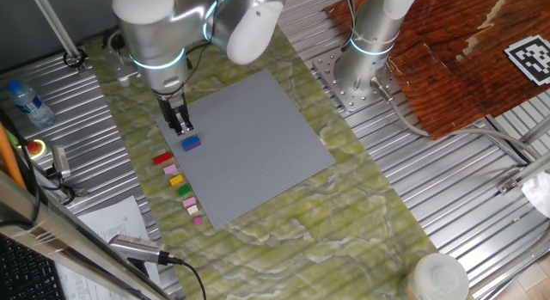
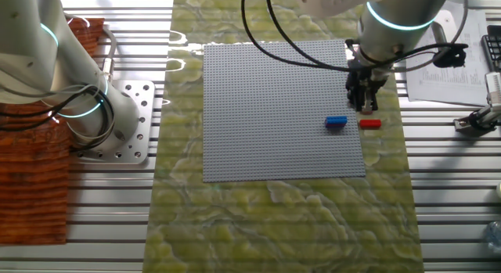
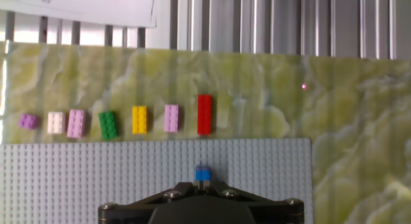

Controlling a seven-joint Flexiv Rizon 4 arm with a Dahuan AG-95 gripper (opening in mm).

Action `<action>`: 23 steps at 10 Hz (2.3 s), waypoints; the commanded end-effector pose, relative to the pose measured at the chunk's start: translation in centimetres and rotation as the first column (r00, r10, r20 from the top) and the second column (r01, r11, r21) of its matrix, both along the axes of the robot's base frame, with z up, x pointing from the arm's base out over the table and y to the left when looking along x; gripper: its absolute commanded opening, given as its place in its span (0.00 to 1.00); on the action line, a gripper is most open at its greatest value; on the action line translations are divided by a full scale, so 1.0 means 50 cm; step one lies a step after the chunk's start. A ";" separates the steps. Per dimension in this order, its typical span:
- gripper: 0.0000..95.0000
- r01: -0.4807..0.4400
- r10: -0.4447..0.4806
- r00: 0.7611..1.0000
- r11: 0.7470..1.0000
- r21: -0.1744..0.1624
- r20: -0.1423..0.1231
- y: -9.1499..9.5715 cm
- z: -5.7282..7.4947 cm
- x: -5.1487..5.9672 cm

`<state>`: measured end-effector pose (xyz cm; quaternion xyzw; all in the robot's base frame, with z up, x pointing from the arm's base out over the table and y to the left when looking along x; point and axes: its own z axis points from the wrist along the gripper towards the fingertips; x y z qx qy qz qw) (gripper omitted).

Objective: Stack small Lego blocks one on top of the other

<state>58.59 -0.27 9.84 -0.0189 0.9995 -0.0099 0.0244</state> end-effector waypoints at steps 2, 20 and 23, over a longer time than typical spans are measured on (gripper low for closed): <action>0.00 -0.012 0.012 1.000 1.000 0.008 -0.021 0.002 -0.004 0.004; 0.20 -0.004 0.004 1.000 1.000 0.003 -0.017 0.003 -0.087 0.056; 0.40 -0.012 0.012 1.000 1.000 0.002 0.016 0.004 -0.111 0.082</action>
